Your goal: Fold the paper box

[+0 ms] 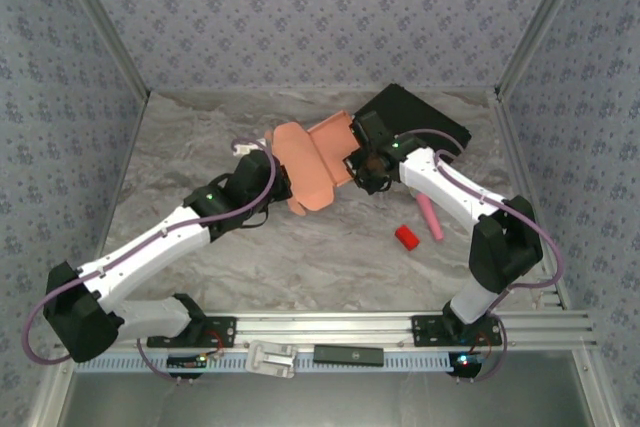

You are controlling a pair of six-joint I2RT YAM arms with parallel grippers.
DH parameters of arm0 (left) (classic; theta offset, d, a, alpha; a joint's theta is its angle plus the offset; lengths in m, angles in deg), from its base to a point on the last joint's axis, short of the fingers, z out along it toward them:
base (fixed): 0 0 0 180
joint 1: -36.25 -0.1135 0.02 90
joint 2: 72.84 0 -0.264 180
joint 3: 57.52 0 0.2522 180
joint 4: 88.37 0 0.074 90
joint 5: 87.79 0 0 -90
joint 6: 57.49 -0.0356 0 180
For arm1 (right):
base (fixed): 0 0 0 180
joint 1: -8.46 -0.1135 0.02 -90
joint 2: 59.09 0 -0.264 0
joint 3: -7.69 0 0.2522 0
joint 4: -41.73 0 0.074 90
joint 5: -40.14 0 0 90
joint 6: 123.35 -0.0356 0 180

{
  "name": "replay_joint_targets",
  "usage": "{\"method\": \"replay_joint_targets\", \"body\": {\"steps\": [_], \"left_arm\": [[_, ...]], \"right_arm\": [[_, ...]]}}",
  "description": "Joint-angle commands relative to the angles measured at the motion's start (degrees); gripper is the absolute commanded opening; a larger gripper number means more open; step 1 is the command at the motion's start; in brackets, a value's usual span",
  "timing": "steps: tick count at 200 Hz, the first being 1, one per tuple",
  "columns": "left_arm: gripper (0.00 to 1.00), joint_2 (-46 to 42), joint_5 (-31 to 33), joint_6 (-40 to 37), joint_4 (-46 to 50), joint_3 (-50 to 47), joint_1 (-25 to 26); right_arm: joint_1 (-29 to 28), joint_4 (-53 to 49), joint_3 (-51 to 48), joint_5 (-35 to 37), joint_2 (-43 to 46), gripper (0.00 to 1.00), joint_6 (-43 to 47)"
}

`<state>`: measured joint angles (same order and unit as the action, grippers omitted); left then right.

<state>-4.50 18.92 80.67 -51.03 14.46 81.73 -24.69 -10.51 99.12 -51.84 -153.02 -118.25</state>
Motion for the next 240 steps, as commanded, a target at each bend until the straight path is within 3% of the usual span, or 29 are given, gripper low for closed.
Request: {"method": "replay_joint_targets", "body": {"steps": [1, 23, 48, 83, 119, 153, 178, 240], "left_arm": [[0.0, -0.2, 0.1, -7.2, 3.2, 5.0, -0.9], [0.0, 1.2, -1.3, -11.5, 7.4, 9.1, -2.1], [0.0, 3.1, -3.7, -15.2, 11.8, 13.3, -4.9], [0.0, 6.4, -4.8, -21.7, 17.8, 20.0, -7.1], [0.0, 11.6, -11.8, -29.0, 25.9, 28.9, -10.0], [0.0, 15.5, -22.4, -34.6, 31.6, 35.1, -10.9], [0.0, 19.1, -30.2, -37.7, 36.3, 38.7, -10.9], [0.0, 21.4, -38.3, -41.8, 39.1, 40.3, -10.9]], "right_arm": [[-0.2, 1.7, -1.5, -1.9, 1.6, 0.18, 3.5], [-1.4, 2.4, -1.3, 0.4, 3.8, 0.62, 6.6], [-3.5, 0.2, -0.6, 5.7, 8.1, 0.98, 9.8], [-5.6, -2.2, 0.8, 14.3, 16.3, 0.99, 16.1], [-5.0, 0.2, 1.8, 20.1, 23.2, 0.99, 29.7], [0.1, 6.6, 2.0, 9.0, 24.5, 0.9, 50.7], [3.7, 6.7, 0.7, 3.2, 25.3, 0.87, 61.3], [5.7, 9.4, -6.8, -1.1, 23.6, 0.84, 78.9]]}}
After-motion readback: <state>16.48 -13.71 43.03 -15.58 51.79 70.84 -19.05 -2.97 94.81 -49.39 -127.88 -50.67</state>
